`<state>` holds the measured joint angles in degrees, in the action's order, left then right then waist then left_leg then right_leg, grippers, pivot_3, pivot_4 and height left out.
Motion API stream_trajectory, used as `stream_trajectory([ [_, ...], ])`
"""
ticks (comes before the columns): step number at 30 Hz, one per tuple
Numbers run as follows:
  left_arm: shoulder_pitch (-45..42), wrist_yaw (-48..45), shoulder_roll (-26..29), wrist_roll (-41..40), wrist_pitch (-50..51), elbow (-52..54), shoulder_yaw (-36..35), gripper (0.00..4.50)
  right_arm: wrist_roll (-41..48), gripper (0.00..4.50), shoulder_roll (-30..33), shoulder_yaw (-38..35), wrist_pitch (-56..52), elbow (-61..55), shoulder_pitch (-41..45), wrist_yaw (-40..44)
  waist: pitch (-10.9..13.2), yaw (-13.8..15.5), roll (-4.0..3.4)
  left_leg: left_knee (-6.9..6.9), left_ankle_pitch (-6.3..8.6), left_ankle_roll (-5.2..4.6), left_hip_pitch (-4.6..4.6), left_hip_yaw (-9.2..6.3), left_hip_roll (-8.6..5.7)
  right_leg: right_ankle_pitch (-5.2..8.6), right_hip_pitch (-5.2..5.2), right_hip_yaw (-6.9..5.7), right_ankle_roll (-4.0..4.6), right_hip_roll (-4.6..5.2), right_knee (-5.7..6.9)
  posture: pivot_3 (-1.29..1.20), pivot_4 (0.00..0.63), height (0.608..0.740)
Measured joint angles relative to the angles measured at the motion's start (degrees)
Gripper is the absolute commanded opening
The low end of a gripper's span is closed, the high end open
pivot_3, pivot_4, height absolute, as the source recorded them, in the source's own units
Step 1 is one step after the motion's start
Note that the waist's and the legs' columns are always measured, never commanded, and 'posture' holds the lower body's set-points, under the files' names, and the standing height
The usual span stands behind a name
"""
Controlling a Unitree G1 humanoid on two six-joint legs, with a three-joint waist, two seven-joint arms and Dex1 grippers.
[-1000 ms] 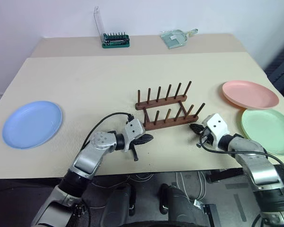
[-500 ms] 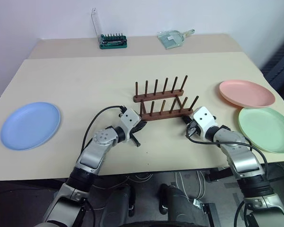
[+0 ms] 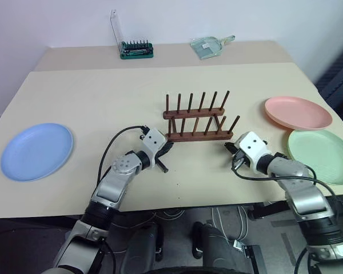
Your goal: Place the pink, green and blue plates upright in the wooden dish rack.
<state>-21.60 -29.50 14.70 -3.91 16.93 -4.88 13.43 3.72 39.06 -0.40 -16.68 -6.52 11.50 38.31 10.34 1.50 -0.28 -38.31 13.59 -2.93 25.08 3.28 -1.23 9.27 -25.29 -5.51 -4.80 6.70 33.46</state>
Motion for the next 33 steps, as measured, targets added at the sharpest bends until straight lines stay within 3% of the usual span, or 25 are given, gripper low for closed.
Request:
stream_trajectory([
  [3, 1.99, -2.45, 1.27, -1.03, 0.02, 2.43, -0.46, 0.0, 0.95, 2.17, 4.93, -3.17, -1.58, 1.7, 3.94, 1.62, 0.02, -0.37, -0.01, 0.01, 0.0, 0.0, 0.02, 0.07, 0.0, 0.0, -0.05, 0.01, 0.01, 0.05, -0.03, 0.0, 0.15, 0.74],
  [7, 7.27, -10.61, 4.18, -6.11, 0.85, 8.87, -0.34, 0.0, -2.92, 4.1, 12.6, -5.03, -0.89, 13.24, 15.2, 0.82, 0.06, -0.82, 0.01, 0.05, 0.01, 0.01, 0.13, 0.12, 0.0, -0.12, -0.16, 0.0, 0.22, 0.07, -0.09, 0.0, 0.15, 0.74],
  [11, 8.22, -15.47, 6.36, -9.87, 1.99, 12.93, -0.95, 0.0, -7.79, 4.1, 13.56, -0.6, 4.8, 27.07, 22.32, 1.05, 0.07, -0.82, 0.05, 0.05, 0.0, 0.0, 0.16, 0.1, 0.01, -0.12, -0.15, -0.04, 0.23, 0.05, -0.13, 0.0, 0.15, 0.74],
  [16, 7.89, -18.14, 8.24, -12.26, 3.08, 15.95, -1.37, 0.0, -12.73, 4.1, 9.13, 6.09, 11.13, 47.52, 30.96, 1.33, 0.1, -0.98, 0.01, 0.04, -0.01, -0.03, 0.21, 0.18, -0.02, -0.14, -0.18, 0.0, 0.22, 0.04, -0.12, 0.0, 0.15, 0.74],
  [21, 8.04, -18.75, 8.57, -13.1, 4.1, 17.21, -1.38, 0.0, -15.1, 4.1, 7.57, 8.03, 14.69, 57.83, 36.71, 1.4, 0.1, -0.81, 0.01, 0.04, -0.02, -0.04, 0.21, 0.18, -0.03, -0.14, -0.15, 0.0, 0.21, 0.01, -0.1, 0.0, 0.15, 0.74],
  [25, 8.37, -18.27, 8.68, -13.11, 4.2, 17.91, -1.38, 0.0, -17.09, 2.35, 7.34, 8.96, 17.16, 61.52, 37.91, -0.07, 0.1, -0.86, 0.01, 0.03, -0.02, -0.03, 0.2, 0.18, -0.03, -0.14, -0.15, 0.0, 0.21, 0.01, -0.1, 0.0, 0.15, 0.74],
  [29, 8.43, -17.69, 8.68, -13.13, 4.94, 18.63, -1.39, 0.0, -17.66, 0.23, 7.34, 9.09, 18.19, 61.03, 37.88, -0.19, 0.1, -0.92, 0.0, 0.03, -0.03, -0.03, 0.18, 0.18, -0.03, -0.14, -0.15, 0.01, 0.2, 0.0, -0.05, 0.0, 0.15, 0.74],
  [30, 8.43, -17.66, 8.68, -13.14, 5.09, 18.63, -1.38, 0.0, -17.65, 0.04, 7.34, 9.08, 18.07, 60.8, 37.8, -0.09, 0.1, -0.92, 0.0, 0.03, -0.03, -0.03, 0.18, 0.18, -0.03, -0.14, -0.15, 0.01, 0.2, 0.0, -0.05, 0.0, 0.15, 0.74],
  [33, 8.36, -17.63, 8.6, -13.21, 5.17, 18.65, -1.38, 0.0, -17.82, 0.04, 7.41, 9.06, 18.45, 59.05, 37.21, -0.34, 0.1, -0.93, -0.01, 0.03, -0.03, -0.03, 0.18, 0.18, -0.02, -0.14, -0.15, 0.01, 0.2, 0.0, -0.04, 0.0, 0.15, 0.74],
])
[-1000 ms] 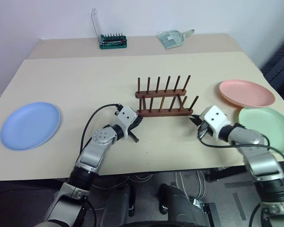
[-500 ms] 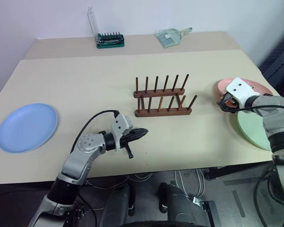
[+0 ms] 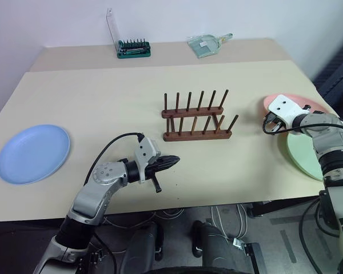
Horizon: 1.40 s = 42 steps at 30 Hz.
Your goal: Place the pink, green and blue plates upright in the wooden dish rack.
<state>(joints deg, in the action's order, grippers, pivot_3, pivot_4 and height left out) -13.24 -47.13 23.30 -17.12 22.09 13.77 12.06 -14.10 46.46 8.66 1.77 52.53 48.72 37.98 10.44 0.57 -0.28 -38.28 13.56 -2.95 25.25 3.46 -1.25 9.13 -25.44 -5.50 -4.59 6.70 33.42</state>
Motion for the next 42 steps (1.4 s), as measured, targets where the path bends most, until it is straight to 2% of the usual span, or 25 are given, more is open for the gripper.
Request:
stream_trajectory([
  [3, -0.1, -0.04, -0.01, -0.37, 0.0, 0.0, 0.0, 0.0, -0.35, 0.04, 0.21, -0.03, 0.36, -2.44, -1.95, -0.61, 0.01, 0.07, -0.01, 0.0, 0.0, 0.0, 0.0, 0.01, 0.0, 0.0, 0.0, 0.01, 0.0, 0.0, 0.0, 0.0, 0.15, 0.74],
  [7, -0.48, -0.01, 0.03, -0.42, -0.16, -0.03, -0.05, 0.0, 0.91, 0.04, 2.1, -1.89, 3.59, -11.36, -5.34, -0.9, 0.03, 0.1, -0.04, 0.0, 0.0, 0.0, 0.01, 0.01, 0.0, 0.0, -0.01, 0.01, -0.01, 0.0, 0.0, 0.0, 0.15, 0.74],
  [10, -0.53, 0.39, 0.01, -0.42, -0.62, -0.17, -0.61, 0.0, 9.19, 0.04, 2.17, -8.64, 4.19, -23.08, -7.5, 1.59, 0.03, 0.01, -0.04, 0.01, 0.0, 0.0, 0.0, 0.0, 0.03, -0.05, -0.01, 0.01, -0.09, -0.02, 0.01, 0.0, 0.15, 0.74],
  [13, -0.38, 0.51, 0.15, -0.43, -1.18, -0.21, -1.31, 0.0, 25.0, 0.04, -0.62, -17.62, -5.63, -37.32, -7.6, 4.45, 0.02, 0.07, -0.01, 0.0, 0.0, 0.0, -0.05, -0.07, 0.09, -0.06, 0.03, 0.0, -0.1, -0.06, 0.05, 0.0, 0.15, 0.74],
  [16, -0.28, 0.52, 0.07, -0.42, -1.36, -0.32, -1.53, 0.0, 54.92, 0.04, -6.63, -27.97, -27.7, -51.33, -6.92, 1.22, 0.01, 0.15, 0.0, 0.01, 0.01, 0.01, -0.06, -0.16, 0.11, -0.05, 0.05, 0.01, -0.07, 0.02, 0.06, 0.0, 0.15, 0.74],
  [19, -0.27, 0.66, 0.03, -0.41, -1.4, -0.48, -1.53, 0.0, 76.53, 0.04, -10.15, -32.44, -43.18, -58.83, -8.85, -6.01, -0.01, 0.29, 0.03, 0.01, 0.03, 0.03, -0.04, -0.23, 0.09, 0.0, 0.1, 0.03, 0.03, 0.11, -0.04, 0.0, 0.15, 0.74],
  [24, 0.1, 0.94, -0.03, -0.41, -1.44, -0.55, -1.52, 0.0, 92.05, 0.04, -14.66, -32.12, -52.42, -62.81, -13.69, -18.23, 0.02, 0.16, -0.04, 0.04, 0.03, 0.03, 0.04, -0.15, 0.08, -0.02, -0.03, 0.03, 0.05, 0.11, -0.05, 0.0, 0.15, 0.74],
  [30, 0.5, 1.09, -0.05, -0.41, -1.43, -0.54, -1.52, 0.0, 99.45, 0.04, -15.66, -32.05, -52.78, -65.85, -14.36, -26.69, 0.02, 0.17, -0.04, 0.03, 0.02, 0.02, 0.05, -0.08, 0.08, -0.02, -0.03, -0.02, 0.04, 0.04, -0.05, 0.0, 0.15, 0.74],
  [42, 1.21, 1.16, -0.24, -0.42, -1.36, -0.23, -1.52, 0.0, 104.36, 0.04, -17.54, -32.17, -50.18, -59.61, -14.5, -35.25, 0.01, 0.15, -0.04, 0.04, 0.02, 0.01, 0.05, -0.07, 0.08, -0.02, -0.04, -0.02, 0.03, 0.02, -0.05, 0.0, 0.15, 0.74],
])
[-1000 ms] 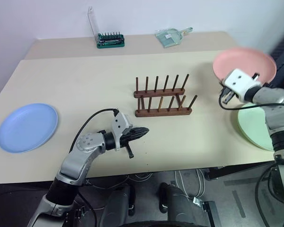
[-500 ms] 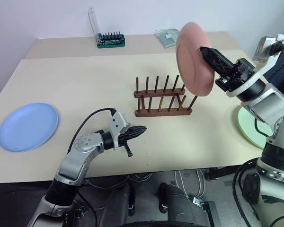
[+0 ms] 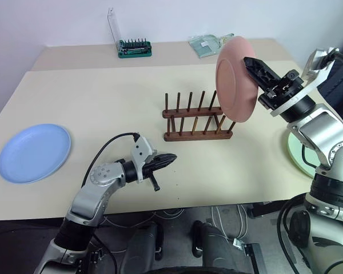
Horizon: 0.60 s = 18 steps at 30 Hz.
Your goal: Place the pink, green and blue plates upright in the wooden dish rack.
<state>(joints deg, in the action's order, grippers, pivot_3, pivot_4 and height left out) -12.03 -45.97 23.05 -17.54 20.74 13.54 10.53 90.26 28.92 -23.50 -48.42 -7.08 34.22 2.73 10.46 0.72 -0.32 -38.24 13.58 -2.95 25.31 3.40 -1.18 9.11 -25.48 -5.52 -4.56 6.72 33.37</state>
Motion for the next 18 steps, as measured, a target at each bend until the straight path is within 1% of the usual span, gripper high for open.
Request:
stream_trajectory([
  [10, -0.04, -0.48, -0.24, -0.62, -1.46, 0.23, -0.1, 0.0, 0.57, 0.04, -1.94, -0.06, 1.61, 8.59, 0.38, -5.23, 0.0, 0.0, -0.01, 0.0, 0.0, 0.0, 0.01, 0.0, 0.0, 0.0, -0.02, 0.0, 0.0, -0.01, 0.0, 0.0, 0.15, 0.74],
  [13, -0.04, -0.54, -0.59, -0.65, -1.73, 0.23, -0.18, 0.0, 0.57, 1.01, -2.56, -0.06, 1.91, 9.19, 1.09, -5.83, 0.0, -0.02, -0.01, 0.0, 0.0, -0.01, 0.01, 0.01, 0.0, 0.0, -0.02, 0.0, 0.0, -0.01, 0.0, 0.0, 0.15, 0.74],
  [15, -0.03, -0.54, -0.6, -0.65, -1.73, 0.23, -0.18, 0.0, 0.57, 2.05, -2.66, -0.07, 2.22, 9.19, 1.51, -5.85, 0.01, 0.0, -0.01, 0.0, 0.0, -0.01, 0.02, 0.0, 0.0, 0.0, -0.02, 0.0, 0.0, -0.02, -0.01, 0.0, 0.15, 0.74],
  [16, -0.03, -0.54, -0.6, -0.65, -1.73, 0.23, -0.18, 0.0, 0.56, 2.34, -2.66, -0.07, 2.34, 9.19, 1.76, -5.85, 0.0, 0.0, -0.01, 0.0, 0.0, -0.01, 0.02, 0.01, 0.0, 0.0, -0.02, 0.0, 0.0, -0.02, -0.01, 0.0, 0.15, 0.74],
  [18, -0.03, -0.52, -0.6, -0.66, -1.73, 0.23, -0.18, 0.0, 0.36, 3.48, -2.65, -0.28, 2.74, 9.19, 2.18, -5.8, 0.0, 0.01, -0.01, 0.0, 0.0, -0.01, 0.02, 0.0, 0.0, 0.0, -0.02, 0.0, -0.01, -0.02, -0.01, 0.0, 0.15, 0.74],
])
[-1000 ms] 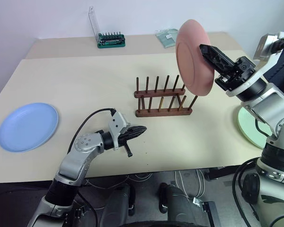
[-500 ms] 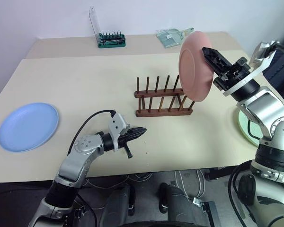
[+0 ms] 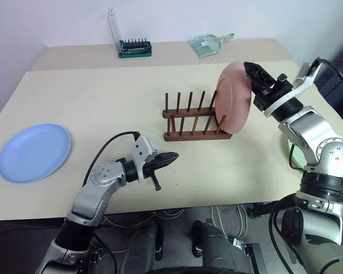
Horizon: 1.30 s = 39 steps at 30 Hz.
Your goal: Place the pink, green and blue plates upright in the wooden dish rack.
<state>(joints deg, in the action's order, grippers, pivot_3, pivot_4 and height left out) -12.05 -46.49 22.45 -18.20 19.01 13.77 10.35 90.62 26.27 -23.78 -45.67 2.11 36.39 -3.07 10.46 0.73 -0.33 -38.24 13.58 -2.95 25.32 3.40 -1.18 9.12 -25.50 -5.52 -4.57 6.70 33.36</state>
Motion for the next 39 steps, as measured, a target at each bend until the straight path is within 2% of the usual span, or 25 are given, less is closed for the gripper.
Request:
stream_trajectory([
  [4, 0.01, 0.03, -0.04, 0.0, 0.0, 0.0, 0.0, 0.0, -4.62, 3.48, 2.16, 0.02, 0.66, -0.34, 0.17, 2.03, 0.0, 0.04, 0.0, 0.0, 0.0, 0.0, 0.02, 0.01, -0.01, 0.0, -0.01, 0.0, 0.0, 0.01, -0.01, 0.0, 0.15, 0.74],
  [7, 0.01, 0.27, -0.14, 0.01, 0.0, 0.07, 0.02, 0.0, -10.44, 3.48, 6.86, 0.59, 0.85, -2.43, 0.14, 6.03, 0.02, 0.05, -0.03, 0.0, 0.01, -0.01, 0.04, 0.02, 0.0, 0.01, -0.04, 0.0, 0.0, 0.01, -0.03, 0.0, 0.15, 0.74],
  [9, 0.02, 0.37, -0.25, 0.04, -0.14, 0.45, 0.17, 0.0, -17.05, 3.48, 15.19, 0.77, 2.3, -4.67, -1.58, 12.22, 0.06, 0.54, -0.11, 0.0, 0.02, -0.03, 0.13, 0.02, -0.04, 0.03, -0.07, -0.02, -0.03, 0.05, -0.07, 0.0, 0.15, 0.74],
  [11, 0.32, 0.36, 0.07, 0.06, -0.55, 0.66, -0.04, 0.0, -24.92, 3.48, 26.61, -1.26, 4.48, -6.26, -7.7, 20.02, 0.05, 1.74, -0.1, 0.02, 0.08, -0.12, 0.13, 0.04, -0.05, 0.11, -0.02, -0.05, -0.12, 0.06, -0.17, 0.0, 0.15, 0.74],
  [14, 0.54, 0.03, 0.68, 0.05, -0.63, 0.41, -0.23, 0.0, -33.59, 3.48, 35.15, -6.7, 6.21, -8.01, -21.37, 30.37, 0.0, 1.63, -0.01, 0.03, 0.14, -0.2, 0.06, 0.1, -0.05, 0.14, 0.08, -0.05, -0.18, 0.08, -0.25, 0.0, 0.15, 0.74],
  [17, -0.06, -1.07, 0.49, 0.02, -0.74, 0.14, 0.35, 0.0, -40.98, 3.48, 36.47, -6.39, 6.07, -9.49, -32.93, 35.77, -0.03, 1.32, -0.04, 0.01, 0.15, -0.19, -0.02, 0.27, 0.0, 0.18, 0.07, 0.0, -0.33, 0.15, -0.21, 0.0, 0.15, 0.74],
  [19, -0.65, -1.76, 0.43, 0.05, -0.78, -0.27, 0.76, 0.0, -45.41, 3.48, 36.58, -4.9, 5.36, -9.89, -37.4, 36.23, -0.03, 1.3, -0.07, -0.02, 0.22, -0.01, -0.06, 0.31, 0.07, 0.14, 0.05, 0.0, -0.28, 0.13, -0.22, 0.0, 0.15, 0.74],
  [23, -2.42, -2.56, -0.16, 0.05, -0.81, -0.72, 1.59, 0.0, -53.54, 3.48, 36.76, -1.63, 4.68, -12.07, -42.65, 35.61, -0.05, 1.35, -0.1, -0.01, 0.24, 0.04, -0.05, 0.31, 0.13, 0.13, 0.04, 0.0, -0.28, 0.12, -0.25, 0.0, 0.15, 0.74],
  [28, -2.68, -3.13, -0.2, 0.09, -0.81, -1.96, 1.92, 0.0, -59.93, 3.48, 35.57, 2.35, 3.63, -13.66, -43.11, 33.68, 0.0, 1.53, -0.04, 0.03, 0.23, 0.01, 0.02, 0.35, 0.11, 0.13, -0.07, -0.02, -0.28, 0.11, -0.25, 0.0, 0.15, 0.74],
  [31, -2.77, -3.18, -0.21, 0.1, -0.82, -2.08, 1.92, 0.0, -63.05, 2.68, 33.26, 5.71, 2.99, -13.13, -42.92, 32.5, 0.0, 1.67, -0.03, 0.01, 0.23, 0.01, 0.03, 0.36, 0.08, 0.13, -0.05, -0.02, -0.28, 0.13, -0.26, 0.0, 0.15, 0.74],
  [36, -2.53, -3.05, -0.25, 0.1, -0.91, -2.19, 1.89, 0.0, -67.46, 0.11, 32.14, 8.26, 3.58, -11.0, -41.81, 32.38, -0.01, 1.55, -0.02, -0.01, 0.23, 0.01, 0.01, 0.4, 0.07, 0.13, -0.03, -0.01, -0.29, 0.14, -0.25, 0.0, 0.15, 0.74],
  [39, -2.15, -2.97, -0.31, 0.1, -0.97, -2.18, 1.87, 0.0, -69.81, 0.04, 32.14, 7.91, 4.74, -10.53, -39.98, 32.33, -0.04, 1.48, 0.07, -0.01, 0.23, 0.01, -0.02, 0.4, 0.1, 0.13, 0.0, -0.01, -0.29, 0.12, -0.25, 0.0, 0.15, 0.74],
])
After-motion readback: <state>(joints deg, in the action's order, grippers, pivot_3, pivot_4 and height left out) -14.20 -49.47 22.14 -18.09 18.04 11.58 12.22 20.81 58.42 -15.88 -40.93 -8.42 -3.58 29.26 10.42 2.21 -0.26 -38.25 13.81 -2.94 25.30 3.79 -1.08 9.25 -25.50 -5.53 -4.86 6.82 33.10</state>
